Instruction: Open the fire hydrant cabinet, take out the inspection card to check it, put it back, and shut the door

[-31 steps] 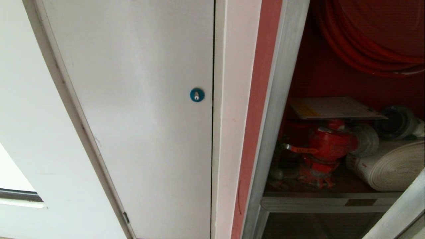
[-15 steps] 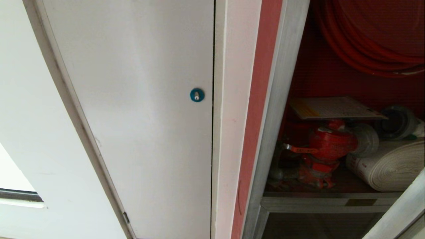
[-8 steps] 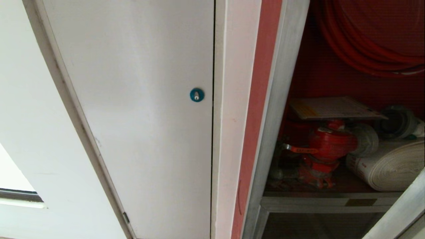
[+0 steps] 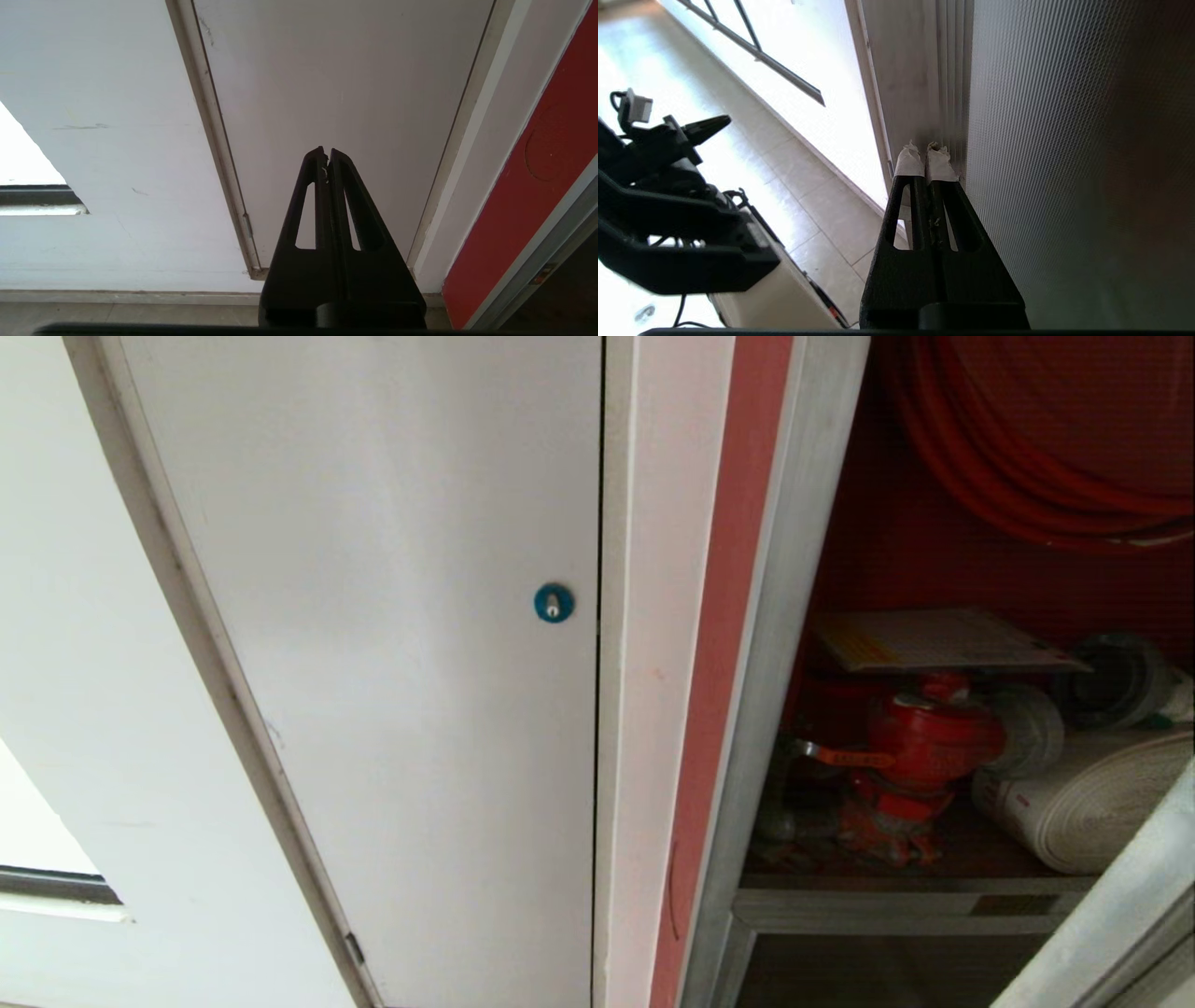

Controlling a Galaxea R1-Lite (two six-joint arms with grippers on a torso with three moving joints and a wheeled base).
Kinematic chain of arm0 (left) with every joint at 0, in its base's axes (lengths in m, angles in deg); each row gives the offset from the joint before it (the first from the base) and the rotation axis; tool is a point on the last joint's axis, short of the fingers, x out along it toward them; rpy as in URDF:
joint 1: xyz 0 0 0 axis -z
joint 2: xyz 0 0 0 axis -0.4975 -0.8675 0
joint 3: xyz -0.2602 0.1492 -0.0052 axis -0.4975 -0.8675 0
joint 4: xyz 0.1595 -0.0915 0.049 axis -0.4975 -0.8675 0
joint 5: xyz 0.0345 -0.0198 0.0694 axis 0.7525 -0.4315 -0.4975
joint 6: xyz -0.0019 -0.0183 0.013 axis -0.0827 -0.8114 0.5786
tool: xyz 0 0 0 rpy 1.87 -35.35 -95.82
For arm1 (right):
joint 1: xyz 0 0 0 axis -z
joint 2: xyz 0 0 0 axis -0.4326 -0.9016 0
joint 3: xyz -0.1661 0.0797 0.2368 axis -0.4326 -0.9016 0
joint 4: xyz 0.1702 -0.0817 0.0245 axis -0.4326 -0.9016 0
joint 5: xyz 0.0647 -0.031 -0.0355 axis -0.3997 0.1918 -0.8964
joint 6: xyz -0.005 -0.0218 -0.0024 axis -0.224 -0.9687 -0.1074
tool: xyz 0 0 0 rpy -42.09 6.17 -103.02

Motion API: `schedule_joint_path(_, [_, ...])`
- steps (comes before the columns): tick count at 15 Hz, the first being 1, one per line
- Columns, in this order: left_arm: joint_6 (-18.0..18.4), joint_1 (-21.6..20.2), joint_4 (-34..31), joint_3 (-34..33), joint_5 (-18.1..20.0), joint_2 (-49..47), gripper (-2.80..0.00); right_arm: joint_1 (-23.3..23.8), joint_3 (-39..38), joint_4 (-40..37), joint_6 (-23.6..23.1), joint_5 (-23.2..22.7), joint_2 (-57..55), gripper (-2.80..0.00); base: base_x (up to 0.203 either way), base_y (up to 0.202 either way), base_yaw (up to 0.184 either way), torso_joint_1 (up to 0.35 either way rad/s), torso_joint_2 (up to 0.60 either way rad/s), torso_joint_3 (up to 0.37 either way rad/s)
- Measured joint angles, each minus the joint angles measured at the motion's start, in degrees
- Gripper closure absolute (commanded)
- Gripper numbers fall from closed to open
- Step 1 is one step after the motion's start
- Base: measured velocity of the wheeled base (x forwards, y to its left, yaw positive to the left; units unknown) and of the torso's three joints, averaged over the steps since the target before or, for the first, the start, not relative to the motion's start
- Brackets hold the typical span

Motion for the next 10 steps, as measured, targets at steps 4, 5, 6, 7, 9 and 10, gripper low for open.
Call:
schedule_joint_path(4, [0.0, 0.0, 0.0, 0.0, 0.0, 0.0, 0.0, -0.3, 2.5, 2.8, -3.0, 0.3, -7.0, 0.0, 0.0, 0.0, 0.0, 0.0, 0.0, 0.0])
schedule_joint_path(5, [0.0, 0.0, 0.0, 0.0, 0.0, 0.0, 0.0, -0.6, 3.1, 3.7, -3.0, 0.5, -8.7, 0.0, 0.0, 0.0, 0.0, 0.0, 0.0, 0.0])
schedule_joint_path(6, [0.0, 0.0, 0.0, 0.0, 0.0, 0.0, 0.0, -1.3, 3.8, 4.3, -3.1, 0.9, -10.5, 0.0, 0.0, 0.0, 0.0, 0.0, 0.0, 0.0])
schedule_joint_path(7, [0.0, 0.0, 0.0, 0.0, 0.0, 0.0, 0.0, -2.5, 4.6, 5.0, -3.1, 2.0, -12.5, 0.0, 0.0, 0.0, 0.0, 0.0, 0.0, 0.0])
schedule_joint_path(9, [0.0, 0.0, 0.0, 0.0, 0.0, 0.0, 0.0, -6.0, 6.2, 7.2, -3.0, 6.5, -16.3, 0.0, 0.0, 0.0, 0.0, 0.0, 0.0, 0.0])
schedule_joint_path(10, [0.0, 0.0, 0.0, 0.0, 0.0, 0.0, 0.0, -8.0, 6.9, 9.0, -3.0, 9.7, -18.3, 0.0, 0.0, 0.0, 0.0, 0.0, 0.0, 0.0])
